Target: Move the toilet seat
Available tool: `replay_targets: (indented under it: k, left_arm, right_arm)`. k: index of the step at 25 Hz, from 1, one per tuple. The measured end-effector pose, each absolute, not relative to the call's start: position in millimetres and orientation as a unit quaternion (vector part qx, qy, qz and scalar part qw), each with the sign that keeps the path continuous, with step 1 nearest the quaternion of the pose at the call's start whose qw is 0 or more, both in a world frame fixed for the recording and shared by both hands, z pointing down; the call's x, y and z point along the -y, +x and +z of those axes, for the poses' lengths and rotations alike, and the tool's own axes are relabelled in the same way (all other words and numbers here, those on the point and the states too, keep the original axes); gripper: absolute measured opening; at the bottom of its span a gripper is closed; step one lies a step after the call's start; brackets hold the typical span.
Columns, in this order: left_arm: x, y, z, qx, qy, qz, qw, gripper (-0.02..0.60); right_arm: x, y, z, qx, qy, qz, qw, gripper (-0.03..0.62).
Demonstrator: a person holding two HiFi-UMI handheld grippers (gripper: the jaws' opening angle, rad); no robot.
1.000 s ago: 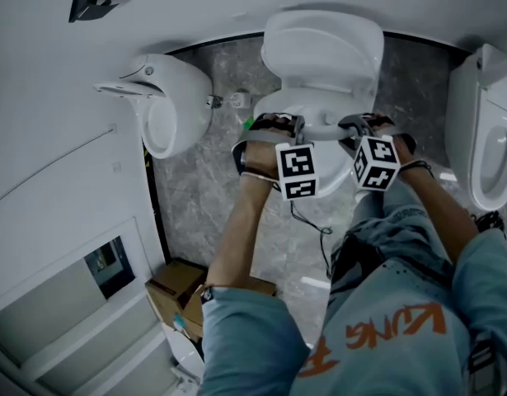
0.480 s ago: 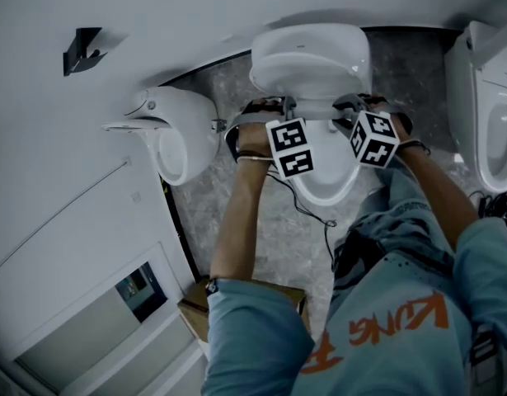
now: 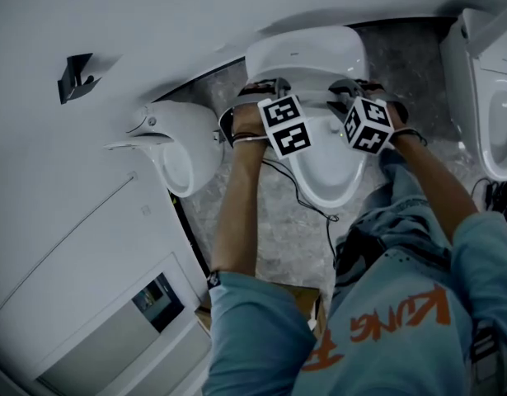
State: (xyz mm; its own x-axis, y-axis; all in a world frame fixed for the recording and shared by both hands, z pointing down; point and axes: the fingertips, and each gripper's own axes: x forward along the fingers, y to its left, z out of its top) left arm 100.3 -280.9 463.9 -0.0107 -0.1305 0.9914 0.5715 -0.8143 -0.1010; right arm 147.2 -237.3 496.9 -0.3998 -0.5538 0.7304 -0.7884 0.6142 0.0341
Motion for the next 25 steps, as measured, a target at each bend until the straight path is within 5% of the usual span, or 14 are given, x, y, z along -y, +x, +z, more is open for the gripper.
replay_targets:
  k: [19,25]
  left_arm:
    - [309,121,461,0.089,-0.688,-0.65,0.311,0.195]
    - [312,118,440,0.04,-0.751,-0.572,0.328,0.196]
  right_arm:
    - [257,176,493,0.73,0.537,0.141,0.399,0.166]
    - [242,189,436,0.694,0.61,0.137,0.359,0.161]
